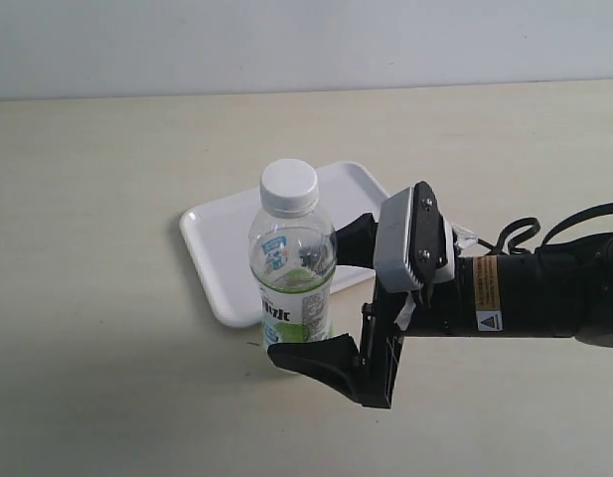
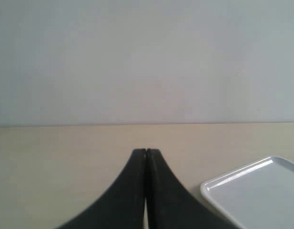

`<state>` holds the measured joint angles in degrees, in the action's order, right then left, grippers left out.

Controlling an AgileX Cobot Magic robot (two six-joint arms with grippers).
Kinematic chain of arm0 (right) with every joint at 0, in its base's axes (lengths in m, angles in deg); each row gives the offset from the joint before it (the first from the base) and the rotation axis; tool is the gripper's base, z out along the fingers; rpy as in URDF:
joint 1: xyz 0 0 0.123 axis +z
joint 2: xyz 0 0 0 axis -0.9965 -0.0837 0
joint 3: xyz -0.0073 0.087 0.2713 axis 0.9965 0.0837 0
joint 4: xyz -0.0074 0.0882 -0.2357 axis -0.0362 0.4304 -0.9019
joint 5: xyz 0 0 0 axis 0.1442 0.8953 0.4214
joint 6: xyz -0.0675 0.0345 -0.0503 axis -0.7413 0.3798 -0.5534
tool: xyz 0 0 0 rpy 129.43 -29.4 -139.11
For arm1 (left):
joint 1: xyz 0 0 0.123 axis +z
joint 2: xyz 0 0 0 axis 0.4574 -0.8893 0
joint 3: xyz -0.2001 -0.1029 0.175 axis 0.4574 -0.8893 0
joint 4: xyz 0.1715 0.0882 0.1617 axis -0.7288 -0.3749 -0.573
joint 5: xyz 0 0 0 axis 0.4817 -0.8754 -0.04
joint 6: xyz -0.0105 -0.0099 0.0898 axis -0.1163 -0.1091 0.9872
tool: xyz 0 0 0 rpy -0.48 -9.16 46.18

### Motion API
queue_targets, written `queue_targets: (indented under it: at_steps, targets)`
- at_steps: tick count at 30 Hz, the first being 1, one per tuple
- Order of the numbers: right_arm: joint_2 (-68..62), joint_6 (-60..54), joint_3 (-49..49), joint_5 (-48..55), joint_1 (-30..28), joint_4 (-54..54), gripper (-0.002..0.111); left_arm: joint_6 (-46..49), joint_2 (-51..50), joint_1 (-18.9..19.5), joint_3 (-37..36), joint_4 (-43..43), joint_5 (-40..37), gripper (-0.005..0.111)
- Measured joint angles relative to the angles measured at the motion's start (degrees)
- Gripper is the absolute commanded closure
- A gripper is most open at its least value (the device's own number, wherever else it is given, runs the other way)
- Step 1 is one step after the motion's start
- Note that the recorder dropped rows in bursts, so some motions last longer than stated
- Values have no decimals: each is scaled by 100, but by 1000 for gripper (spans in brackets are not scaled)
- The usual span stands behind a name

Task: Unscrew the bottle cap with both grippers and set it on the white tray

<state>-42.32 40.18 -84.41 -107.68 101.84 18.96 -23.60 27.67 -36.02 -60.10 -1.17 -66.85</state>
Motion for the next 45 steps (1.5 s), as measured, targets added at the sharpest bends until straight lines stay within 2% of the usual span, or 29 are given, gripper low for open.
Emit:
queue_targets:
  at_steps: [9,13,45]
  targets:
    - [0,-71,0,-45,23,62,3,0,0,0,0,0,0,107]
    - [0,-316,0,-45,308,427,3,0,0,0,0,0,0,107]
    - [-164,-392,-4,222,329,993,3,0,0,0,0,0,0,107]
